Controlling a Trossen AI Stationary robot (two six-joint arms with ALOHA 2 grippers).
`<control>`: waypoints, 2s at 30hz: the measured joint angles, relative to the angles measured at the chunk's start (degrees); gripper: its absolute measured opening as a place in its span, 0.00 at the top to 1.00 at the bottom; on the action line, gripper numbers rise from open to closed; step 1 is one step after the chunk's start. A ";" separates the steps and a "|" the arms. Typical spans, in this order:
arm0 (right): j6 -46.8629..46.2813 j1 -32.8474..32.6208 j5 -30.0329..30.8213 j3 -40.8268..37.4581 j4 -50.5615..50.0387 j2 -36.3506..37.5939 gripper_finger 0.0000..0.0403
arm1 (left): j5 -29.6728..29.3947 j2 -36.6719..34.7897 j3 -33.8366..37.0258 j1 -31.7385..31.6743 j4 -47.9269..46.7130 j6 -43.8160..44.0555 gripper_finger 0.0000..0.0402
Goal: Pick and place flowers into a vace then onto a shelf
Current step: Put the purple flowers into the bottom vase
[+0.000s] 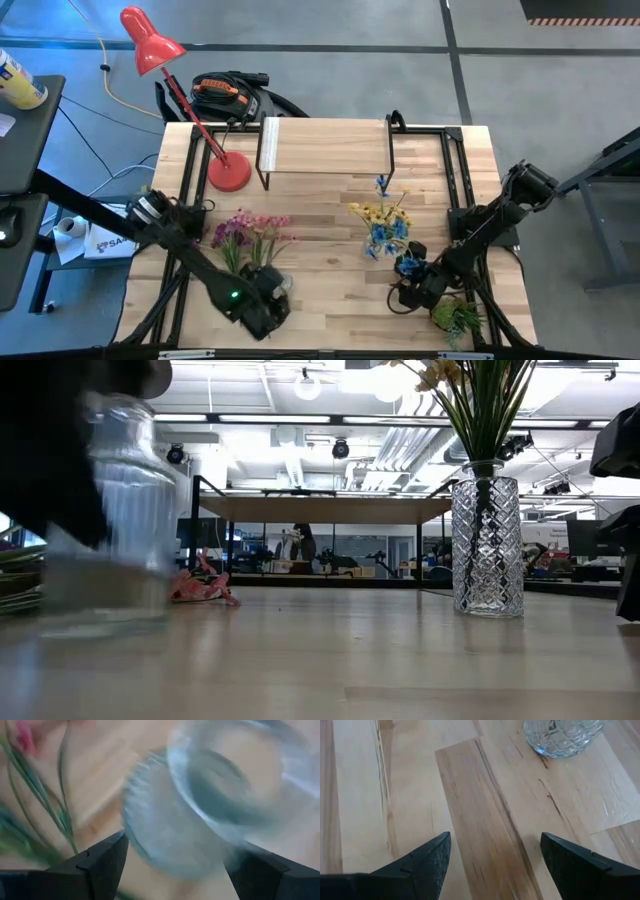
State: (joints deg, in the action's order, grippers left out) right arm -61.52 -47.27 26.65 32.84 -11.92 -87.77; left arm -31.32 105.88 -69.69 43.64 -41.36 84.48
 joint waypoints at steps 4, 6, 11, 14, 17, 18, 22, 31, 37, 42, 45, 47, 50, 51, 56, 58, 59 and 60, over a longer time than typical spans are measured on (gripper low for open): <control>-0.14 0.00 -0.56 0.00 -0.12 0.00 0.26 | 3.30 1.47 -0.03 -4.10 -0.52 -2.22 0.14; -1.02 0.00 -0.66 0.00 -0.27 0.00 0.26 | 5.35 1.37 0.00 -5.70 -3.05 -2.21 0.14; -5.52 -0.02 -0.33 0.06 -0.53 0.04 0.26 | 5.11 0.71 0.06 -7.09 -9.12 -2.59 0.14; -7.08 -0.02 -0.23 0.11 -0.64 0.07 0.26 | 5.68 0.17 0.09 -7.26 -7.08 -4.00 0.14; -6.74 -0.04 0.13 0.11 -0.83 0.07 0.26 | 4.95 -0.68 -0.07 -7.26 -0.77 -7.34 0.14; -6.31 -0.04 0.09 0.11 -0.79 0.07 0.26 | 4.61 -0.88 -0.09 -7.26 0.54 -8.17 0.14; -5.70 0.11 0.02 0.11 -0.81 0.05 0.26 | 5.80 -1.24 -0.11 -8.16 2.07 -9.73 0.14; -5.51 0.35 -0.02 0.11 -0.63 -0.31 0.26 | 11.88 -2.49 0.00 -5.06 -6.78 -1.89 0.14; -5.48 0.33 0.55 0.11 -0.79 -0.34 0.26 | 12.84 -7.26 -0.05 2.42 -14.34 26.10 0.14; -5.11 0.39 1.62 0.09 -0.87 -0.43 0.26 | 18.11 -8.04 -0.03 9.71 -21.59 50.05 0.14; -5.02 0.39 2.41 0.06 -0.91 -0.44 0.26 | 21.72 -7.86 -0.03 10.03 -23.83 50.25 0.14; -4.41 0.40 2.87 0.04 -0.87 -0.44 0.26 | 22.30 -7.65 -0.05 9.79 -27.58 50.47 0.14; -4.15 0.42 2.76 0.04 -0.92 -0.44 0.26 | 22.51 -7.69 0.13 8.99 -34.50 50.76 0.14; -4.13 0.44 2.42 0.04 -0.90 -0.44 0.26 | 21.06 -7.71 0.34 8.71 -34.62 50.60 0.14; -4.07 0.50 1.79 0.04 -0.86 -0.44 0.26 | 18.28 -8.44 4.07 6.84 -27.96 48.48 0.14; -4.45 0.50 1.80 0.04 -0.85 -0.44 0.26 | 18.57 -8.32 6.68 6.81 -22.69 48.36 0.14; -4.52 0.50 1.79 0.04 -0.85 -0.44 0.26 | 19.25 -8.33 7.77 6.50 -20.35 48.52 0.14; -4.55 0.50 1.80 0.04 -0.80 -0.44 0.26 | 20.32 -8.34 9.07 6.22 -17.76 48.96 0.14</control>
State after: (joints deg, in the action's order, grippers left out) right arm -66.06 -46.76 28.45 32.88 -12.73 -88.20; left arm -11.00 97.54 -60.62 49.86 -59.12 133.44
